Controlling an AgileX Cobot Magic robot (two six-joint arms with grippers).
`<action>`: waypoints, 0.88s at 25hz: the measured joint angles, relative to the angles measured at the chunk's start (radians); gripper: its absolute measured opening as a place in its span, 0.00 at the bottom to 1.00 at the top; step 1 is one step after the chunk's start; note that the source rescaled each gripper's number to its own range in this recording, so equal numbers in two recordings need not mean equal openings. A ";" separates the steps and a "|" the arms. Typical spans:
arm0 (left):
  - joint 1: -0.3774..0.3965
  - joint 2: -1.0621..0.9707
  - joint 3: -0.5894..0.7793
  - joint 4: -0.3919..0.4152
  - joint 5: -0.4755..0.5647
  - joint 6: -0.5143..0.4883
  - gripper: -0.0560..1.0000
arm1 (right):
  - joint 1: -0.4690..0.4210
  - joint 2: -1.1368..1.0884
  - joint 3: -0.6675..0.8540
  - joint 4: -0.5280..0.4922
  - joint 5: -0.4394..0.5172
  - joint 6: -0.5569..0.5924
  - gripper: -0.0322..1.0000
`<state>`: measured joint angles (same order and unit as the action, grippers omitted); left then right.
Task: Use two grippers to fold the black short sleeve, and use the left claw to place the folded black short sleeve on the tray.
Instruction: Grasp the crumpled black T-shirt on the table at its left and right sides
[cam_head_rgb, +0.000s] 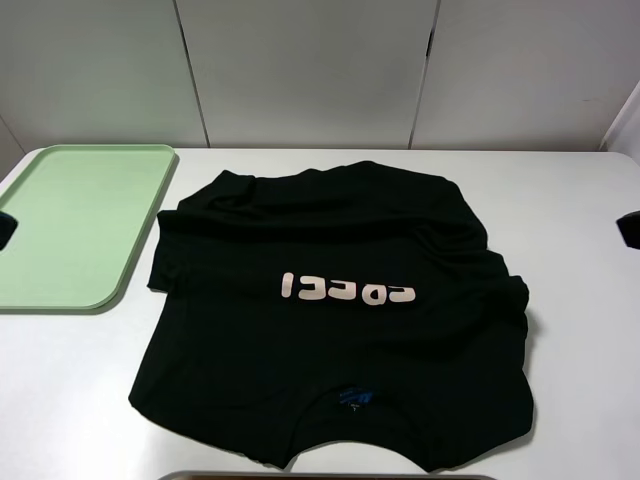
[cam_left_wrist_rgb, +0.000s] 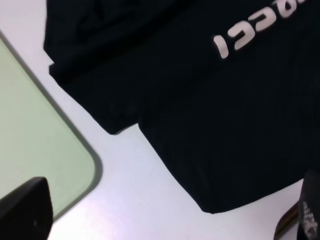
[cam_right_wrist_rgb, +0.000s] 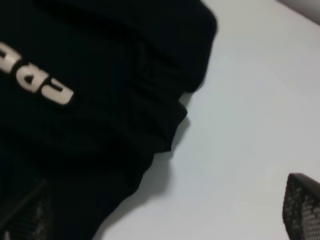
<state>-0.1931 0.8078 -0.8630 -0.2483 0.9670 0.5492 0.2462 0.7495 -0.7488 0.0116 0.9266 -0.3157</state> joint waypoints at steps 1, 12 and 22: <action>0.000 0.032 -0.014 -0.004 -0.001 0.005 0.98 | 0.009 0.033 0.000 -0.002 -0.018 -0.015 1.00; 0.000 0.271 -0.065 -0.076 -0.049 0.244 0.98 | 0.122 0.371 0.000 -0.236 -0.210 -0.129 1.00; 0.000 0.417 -0.065 -0.085 -0.167 0.474 0.98 | 0.126 0.673 -0.001 -0.453 -0.303 -0.134 1.00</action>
<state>-0.1931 1.2244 -0.9278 -0.3329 0.7995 1.0228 0.3720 1.4229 -0.7500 -0.4416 0.6234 -0.4493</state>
